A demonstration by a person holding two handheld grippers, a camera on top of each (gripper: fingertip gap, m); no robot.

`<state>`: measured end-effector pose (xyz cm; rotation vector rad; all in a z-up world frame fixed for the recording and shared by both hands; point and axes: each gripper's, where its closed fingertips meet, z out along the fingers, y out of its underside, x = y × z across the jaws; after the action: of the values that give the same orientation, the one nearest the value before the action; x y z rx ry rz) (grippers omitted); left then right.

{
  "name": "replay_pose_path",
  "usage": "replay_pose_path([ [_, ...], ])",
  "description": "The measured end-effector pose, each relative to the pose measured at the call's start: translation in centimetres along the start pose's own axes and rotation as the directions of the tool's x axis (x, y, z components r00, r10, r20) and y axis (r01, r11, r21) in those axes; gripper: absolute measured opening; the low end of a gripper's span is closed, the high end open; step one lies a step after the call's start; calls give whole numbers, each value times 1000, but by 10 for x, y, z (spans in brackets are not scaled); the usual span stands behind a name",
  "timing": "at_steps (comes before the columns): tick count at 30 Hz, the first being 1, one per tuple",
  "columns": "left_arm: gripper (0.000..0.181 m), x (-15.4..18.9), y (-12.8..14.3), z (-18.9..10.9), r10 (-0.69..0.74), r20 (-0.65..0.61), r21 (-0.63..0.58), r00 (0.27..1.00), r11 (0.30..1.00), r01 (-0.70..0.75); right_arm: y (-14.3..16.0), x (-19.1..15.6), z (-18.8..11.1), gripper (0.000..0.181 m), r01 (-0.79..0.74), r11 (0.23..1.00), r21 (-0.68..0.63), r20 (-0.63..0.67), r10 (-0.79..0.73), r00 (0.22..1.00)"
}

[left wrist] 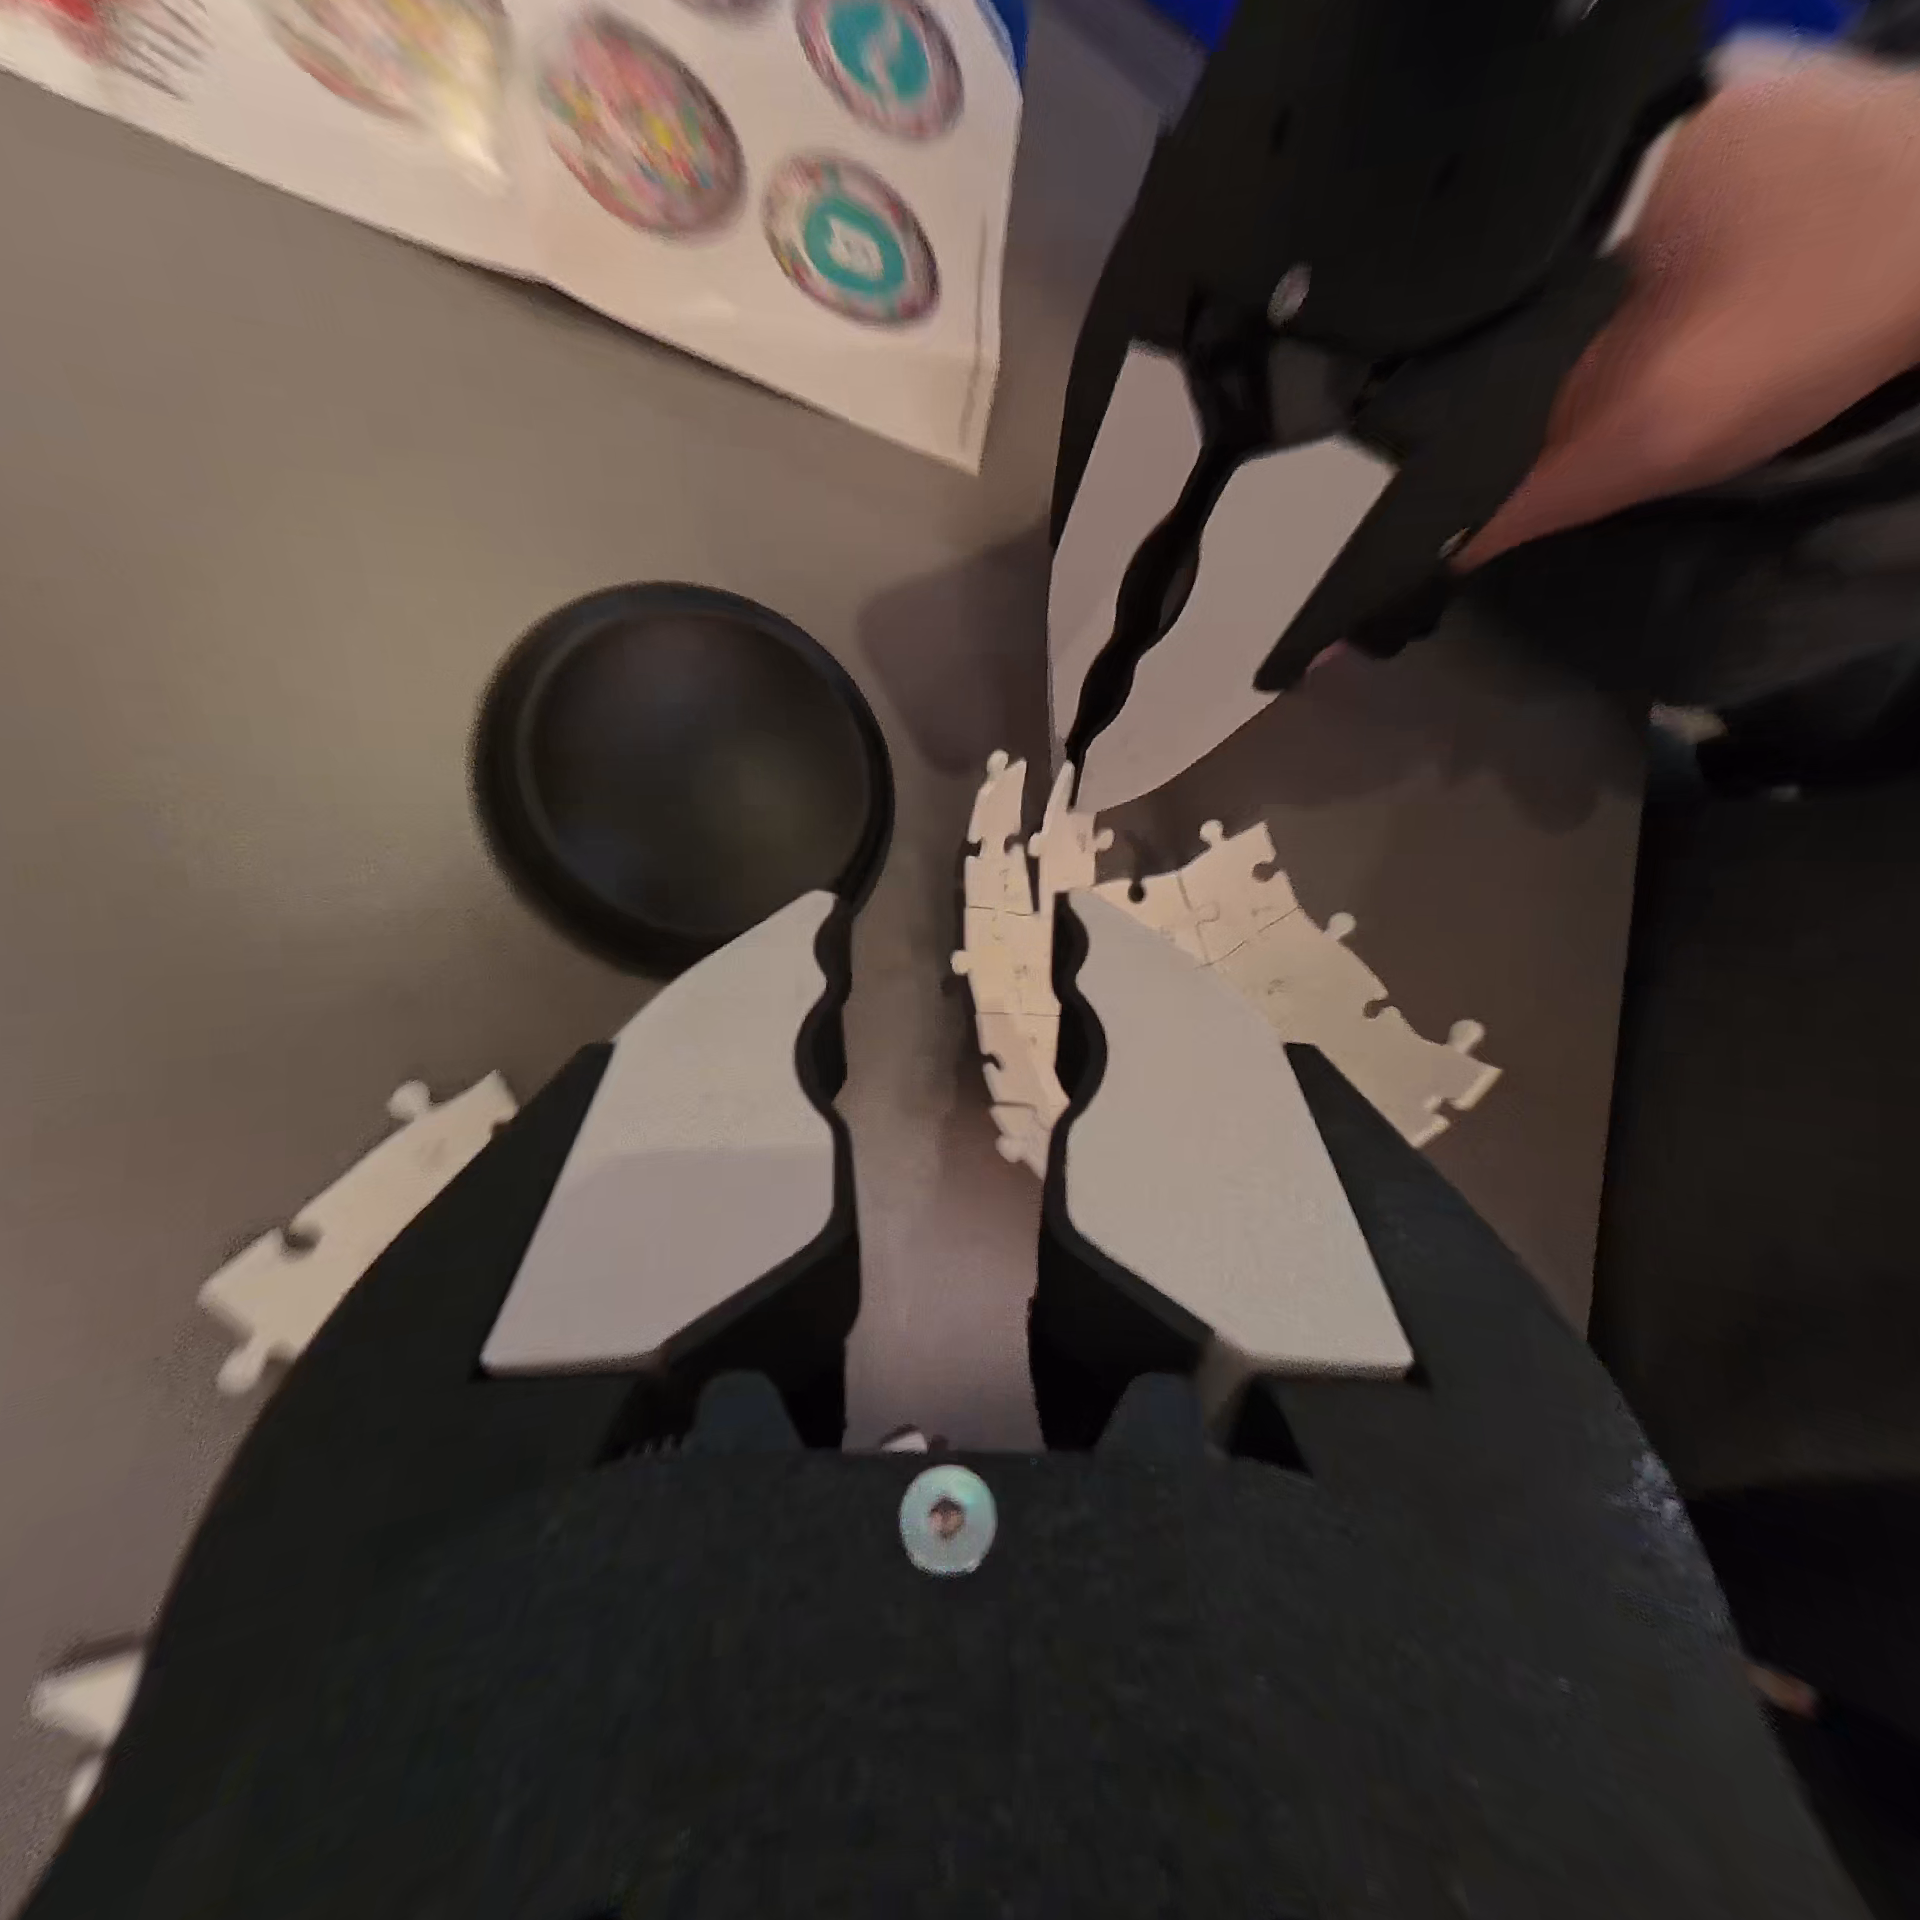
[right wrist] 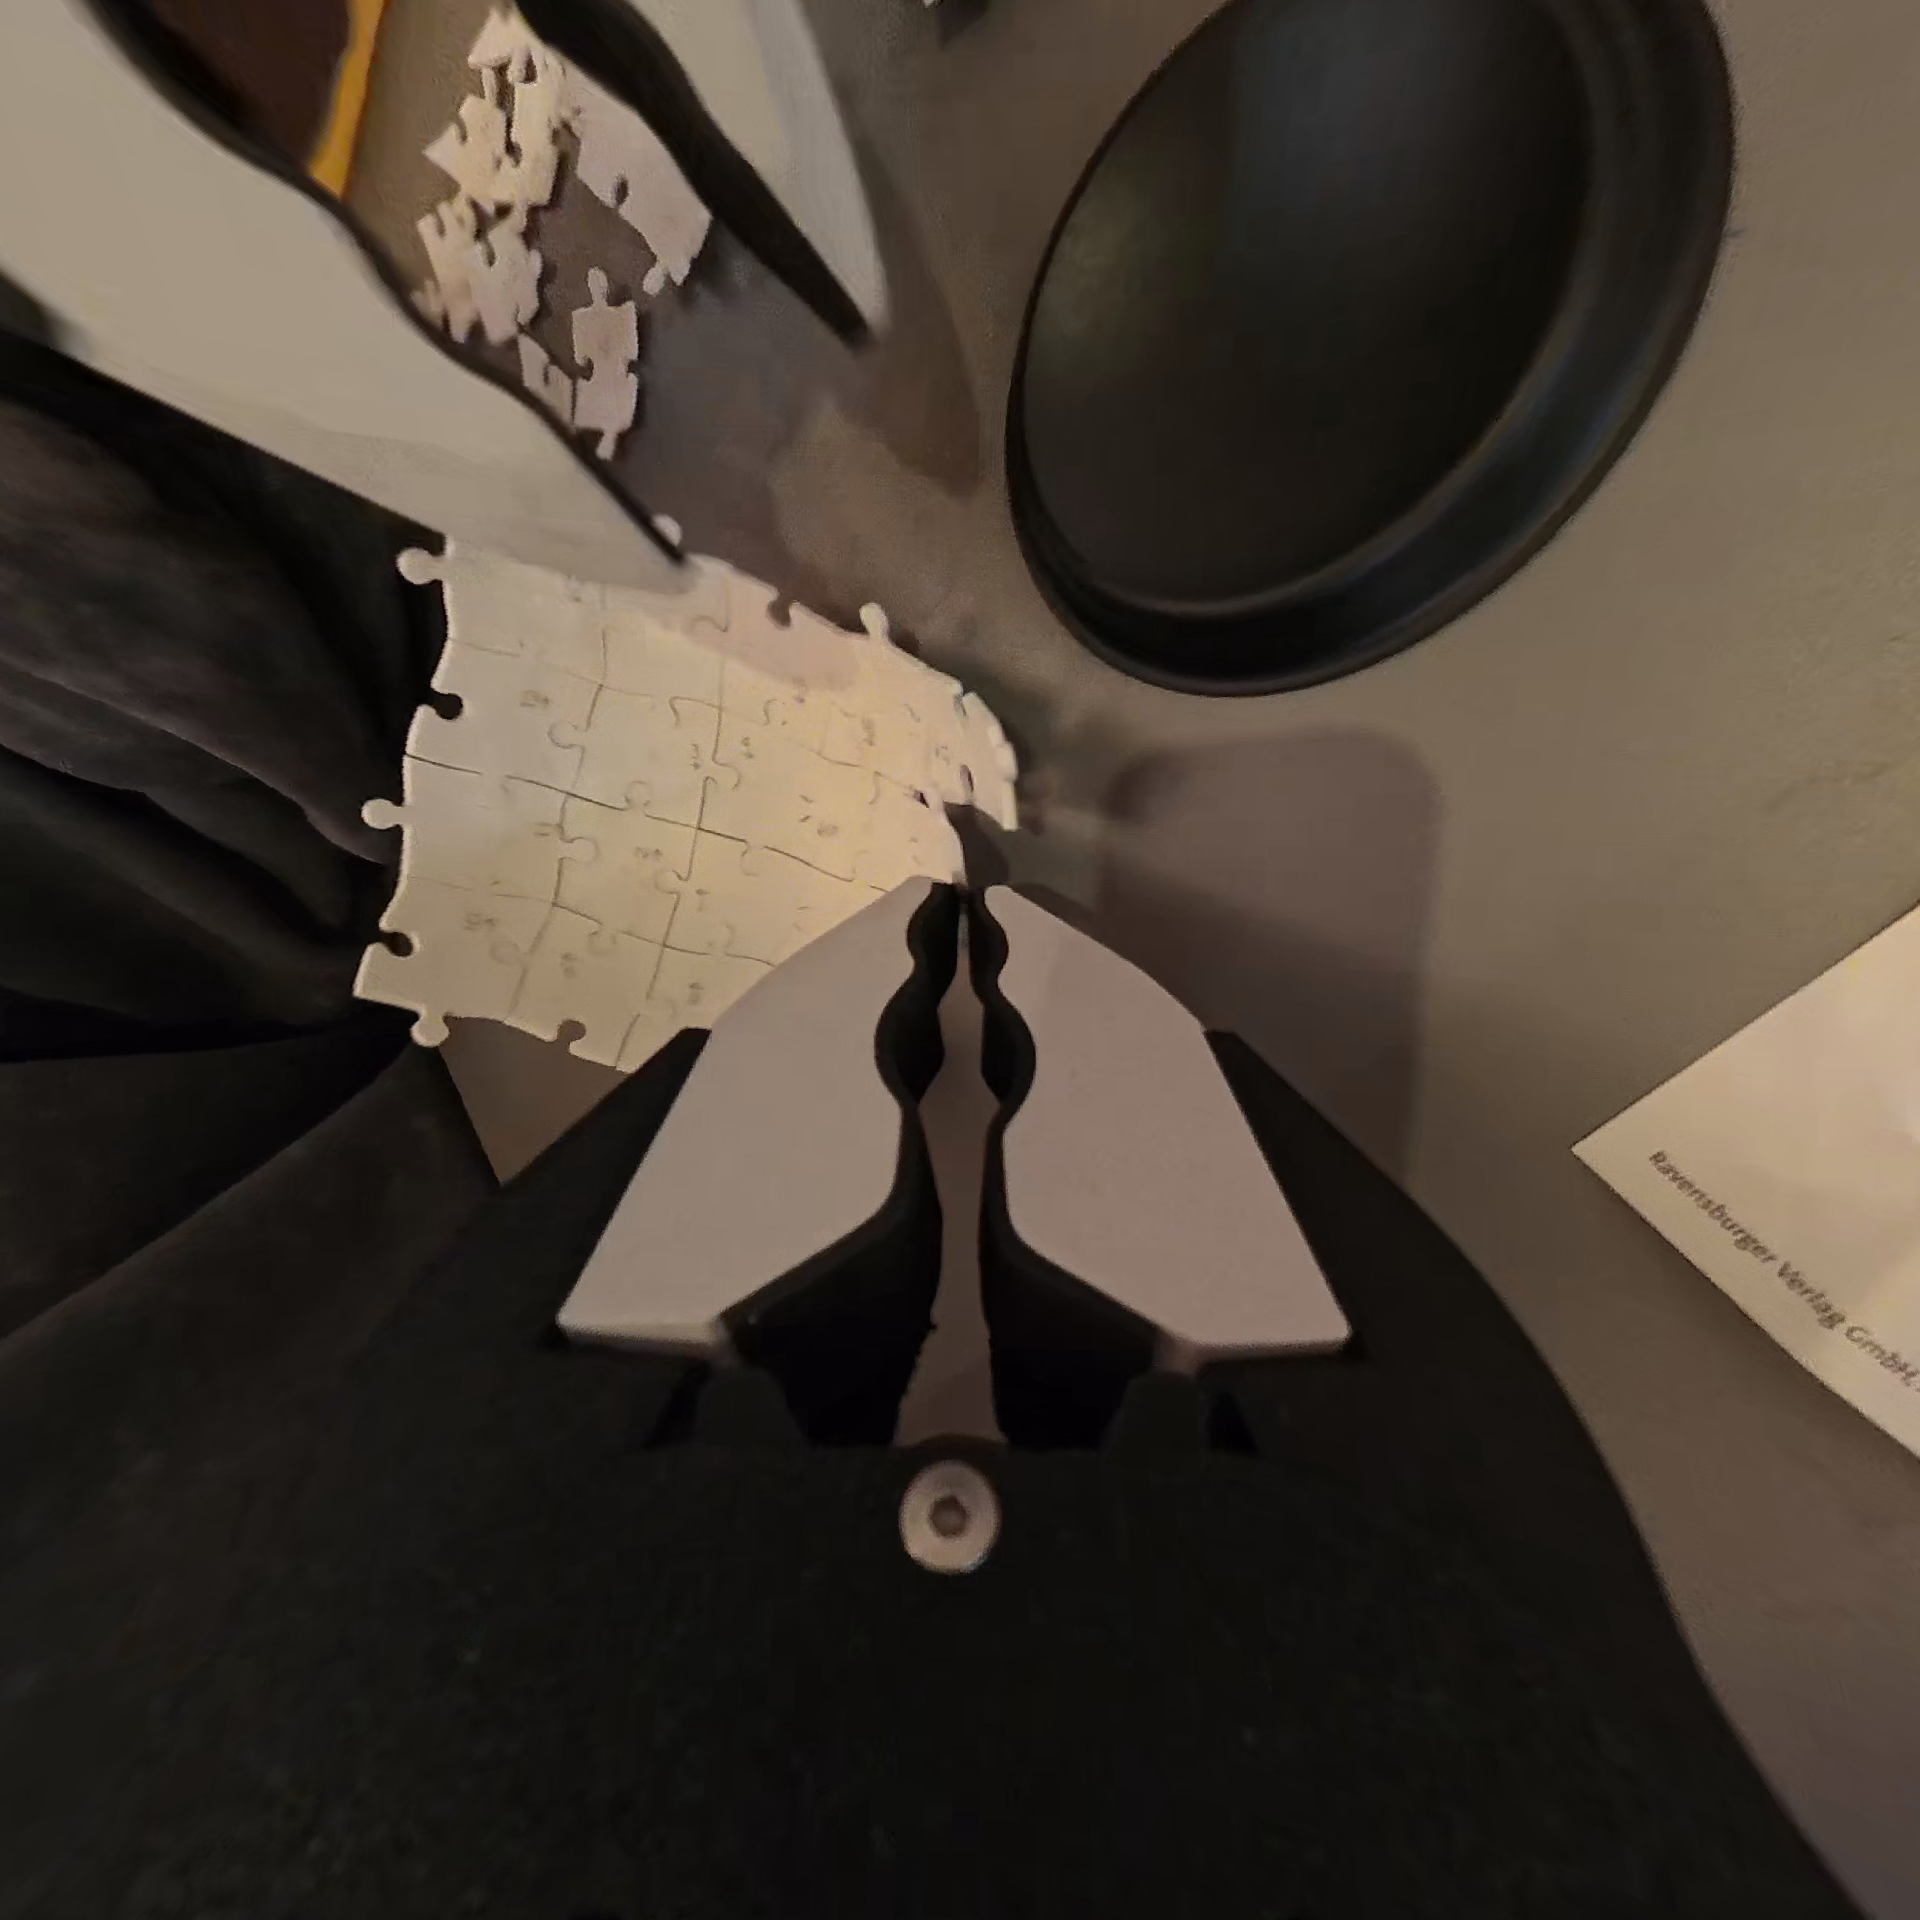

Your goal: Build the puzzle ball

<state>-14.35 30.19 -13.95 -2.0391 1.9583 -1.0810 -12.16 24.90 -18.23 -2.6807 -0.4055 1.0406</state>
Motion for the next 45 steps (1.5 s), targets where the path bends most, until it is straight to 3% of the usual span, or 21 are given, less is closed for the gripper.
replay_pose_path([
  [4,54,17,-1,-48,-37,134,216,990,976,7,0,1,0,2,1,1000,-4,10,-1,1000],
  [6,59,30,12,-56,12,206,200,979,978,-54,0,1,0,2,1,1000,-9,10,-1,1000],
  [8,80,43,27,-59,15,264,140,964,989,-54,0,2,0,2,4,1000,-11,12,-4,1000],
  [11,83,79,48,-59,-27,227,204,973,979,-21,-1,1,-1,2,9,1000,-10,18,-9,1000],
  [13,88,89,70,-47,-49,243,216,969,976,-5,-2,1,-1,2,10,1000,-11,20,-10,1000],
  [17,107,76,114,4,-42,338,63,940,998,22,-3,3,1,2,9,1000,-19,15,-9,1000],
  [22,124,56,92,26,-24,447,84,894,996,-15,-1,2,1,2,-2,1000,-23,25,3,1000],
  [28,128,46,71,32,-37,451,147,892,989,-33,1,3,2,3,-30,999,-10,33,31,999],
  [33,112,49,65,31,-25,450,180,893,982,-63,1,2,4,3,-32,999,-16,43,33,999],
  [45,93,68,70,13,-43,417,215,908,975,-53,8,-11,12,3,-37,996,-78,88,44,995],
])
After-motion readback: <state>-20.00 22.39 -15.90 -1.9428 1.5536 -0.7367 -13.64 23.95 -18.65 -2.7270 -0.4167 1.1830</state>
